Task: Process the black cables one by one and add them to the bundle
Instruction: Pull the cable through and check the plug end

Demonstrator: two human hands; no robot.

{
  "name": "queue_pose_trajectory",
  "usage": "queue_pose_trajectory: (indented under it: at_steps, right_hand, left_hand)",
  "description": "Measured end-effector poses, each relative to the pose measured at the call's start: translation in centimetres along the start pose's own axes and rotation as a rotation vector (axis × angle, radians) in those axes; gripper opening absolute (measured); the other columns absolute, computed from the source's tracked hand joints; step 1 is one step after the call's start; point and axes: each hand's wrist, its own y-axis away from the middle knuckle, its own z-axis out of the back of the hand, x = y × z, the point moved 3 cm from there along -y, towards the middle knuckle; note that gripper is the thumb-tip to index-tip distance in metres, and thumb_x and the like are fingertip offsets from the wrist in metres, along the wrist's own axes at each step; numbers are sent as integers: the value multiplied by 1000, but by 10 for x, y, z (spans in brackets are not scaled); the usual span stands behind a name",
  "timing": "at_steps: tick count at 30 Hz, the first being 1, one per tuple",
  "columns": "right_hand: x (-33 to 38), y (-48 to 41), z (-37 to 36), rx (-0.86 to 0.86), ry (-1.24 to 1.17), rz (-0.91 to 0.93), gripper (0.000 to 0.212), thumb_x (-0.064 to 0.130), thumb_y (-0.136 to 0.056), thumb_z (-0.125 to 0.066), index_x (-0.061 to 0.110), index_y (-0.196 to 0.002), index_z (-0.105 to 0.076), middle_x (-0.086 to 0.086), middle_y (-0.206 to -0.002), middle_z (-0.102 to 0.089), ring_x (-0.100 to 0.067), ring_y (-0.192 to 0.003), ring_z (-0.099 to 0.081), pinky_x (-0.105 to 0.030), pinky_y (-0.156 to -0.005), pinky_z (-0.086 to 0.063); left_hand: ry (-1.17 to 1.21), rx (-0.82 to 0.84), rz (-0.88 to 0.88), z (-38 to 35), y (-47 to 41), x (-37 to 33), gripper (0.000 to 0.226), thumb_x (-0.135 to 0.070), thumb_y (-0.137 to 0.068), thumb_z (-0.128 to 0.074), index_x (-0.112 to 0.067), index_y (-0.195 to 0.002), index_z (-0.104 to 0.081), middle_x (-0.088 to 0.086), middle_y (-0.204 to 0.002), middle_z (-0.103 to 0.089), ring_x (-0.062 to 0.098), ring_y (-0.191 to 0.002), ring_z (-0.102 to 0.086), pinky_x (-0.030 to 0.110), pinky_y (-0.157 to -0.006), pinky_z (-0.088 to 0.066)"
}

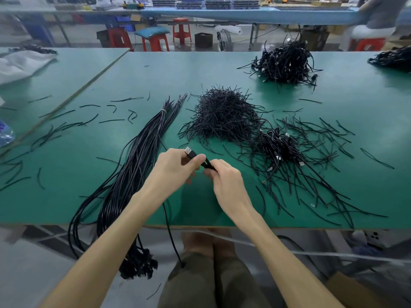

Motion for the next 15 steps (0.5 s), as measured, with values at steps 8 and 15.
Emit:
queue_pose_trajectory:
  at_steps: [8,15]
  right_hand:
    - [3,1,-1,23,55,9,11,10,-102,-56,12,-94,-64,2,-87,-58,-21,-79,-54,-42,-73,-48]
    - [8,6,-5,86,283,156,23,-1,-99,-49,10,-108,-67,-2,-94,-59,-21,-91,-55,-41,-77,-50]
  left_hand:
    - [150,247,-80,16,-10,6,37,-49,-96,-58,-14,-95,-69,-2,-78,-75,21,-67,-74,26,-59,-53]
    - [-454,395,-247,2,-10,0,51,-61,-102,-36,-21,-82,-61,-3,-78,-69,18,-69,-65,40,-70,-56]
